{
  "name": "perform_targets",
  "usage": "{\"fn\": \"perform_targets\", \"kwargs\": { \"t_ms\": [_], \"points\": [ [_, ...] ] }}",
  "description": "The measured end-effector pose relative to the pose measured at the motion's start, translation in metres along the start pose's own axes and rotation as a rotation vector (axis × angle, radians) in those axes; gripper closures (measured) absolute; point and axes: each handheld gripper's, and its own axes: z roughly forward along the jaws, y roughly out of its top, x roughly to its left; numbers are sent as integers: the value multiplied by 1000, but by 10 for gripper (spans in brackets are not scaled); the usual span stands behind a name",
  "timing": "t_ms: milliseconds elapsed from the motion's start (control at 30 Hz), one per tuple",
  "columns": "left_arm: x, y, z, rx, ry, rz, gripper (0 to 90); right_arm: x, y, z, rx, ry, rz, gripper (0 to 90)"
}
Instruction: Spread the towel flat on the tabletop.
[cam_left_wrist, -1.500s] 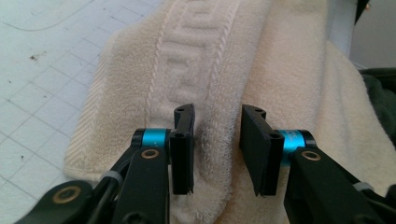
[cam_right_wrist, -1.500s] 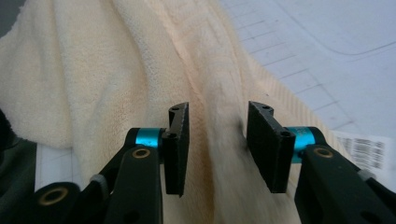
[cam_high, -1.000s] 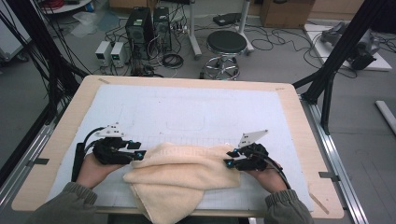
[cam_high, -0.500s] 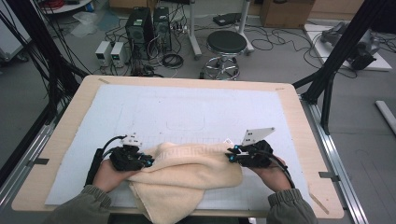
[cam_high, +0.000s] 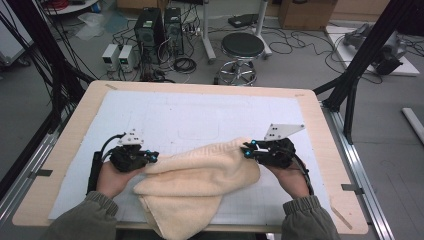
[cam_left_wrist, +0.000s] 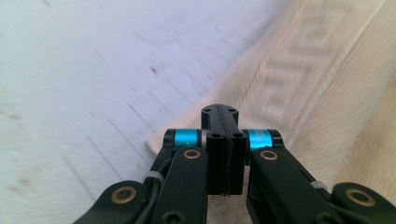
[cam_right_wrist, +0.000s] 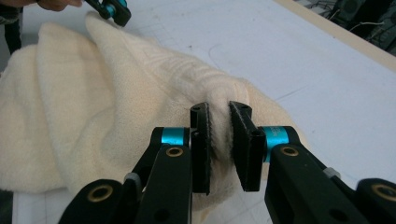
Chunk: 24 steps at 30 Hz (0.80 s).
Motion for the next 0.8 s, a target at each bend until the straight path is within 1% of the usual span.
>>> {"fn": "perform_targets", "kwargs": {
  "t_ms": [33, 67, 100, 133, 167, 200, 233, 267, 300, 333, 367, 400, 433, 467, 500, 533, 567, 600, 633, 733, 800],
  "points": [
    [2, 3, -3, -7, -2, 3, 896, 0, 1, 2, 6, -6, -6, 786],
    [3, 4, -4, -6, -9, 5, 896, 0, 0, 4, 16, -1, -6, 786],
    [4, 4, -3, 4, -31, -7, 895, -1, -1, 7, 33, 3, -6, 786],
    [4, 3, 1, 37, -47, -5, 881, -1, -3, 10, 58, 11, -3, 785],
    [2, 0, 6, 67, -49, 0, 826, -2, -5, 14, 84, 20, 0, 784],
    [2, -3, 11, 105, -76, 0, 747, -3, -9, 16, 109, 28, 4, 783],
    [0, -6, 17, 141, -96, 3, 689, -4, -13, 18, 125, 31, 6, 782],
    [-2, -11, 22, 155, -100, 8, 633, -5, -17, 20, 139, 34, 19, 781],
    [-4, -14, 27, 180, -97, 12, 560, -6, -23, 21, 144, 39, 26, 781],
    [-5, -18, 32, 199, -99, -7, 493, -6, -28, 21, 152, 43, 32, 780],
    [-4, -21, 35, 211, -109, -31, 459, -7, -32, 22, 165, 46, 40, 780],
    [-3, -23, 37, 199, -113, -61, 442, -7, -37, 23, 168, 50, 47, 780],
    [-2, -24, 37, 196, -115, -59, 441, -6, -40, 24, 173, 51, 54, 780],
    [-2, -24, 37, 198, -109, -53, 458, -5, -43, 25, 177, 58, 55, 780],
    [-4, -24, 37, 198, -88, -35, 479, -5, -45, 27, 178, 56, 52, 780],
    [-6, -25, 38, 197, -75, -17, 528, -4, -47, 29, 176, 59, 54, 780],
    [-8, -25, 38, 199, -60, 4, 558, -3, -47, 30, 182, 59, 54, 780],
    [-8, -24, 38, 201, -69, 10, 608, -3, -46, 31, 182, 57, 51, 781],
    [-9, -23, 39, 204, -66, 7, 673, -2, -46, 31, 172, 51, 45, 781],
    [-9, -22, 40, 209, -72, 2, 783, -2, -44, 32, 164, 50, 48, 781],
    [-9, -21, 39, 220, -70, 8, 803, -2, -43, 31, 157, 51, 46, 781]
  ]
}}
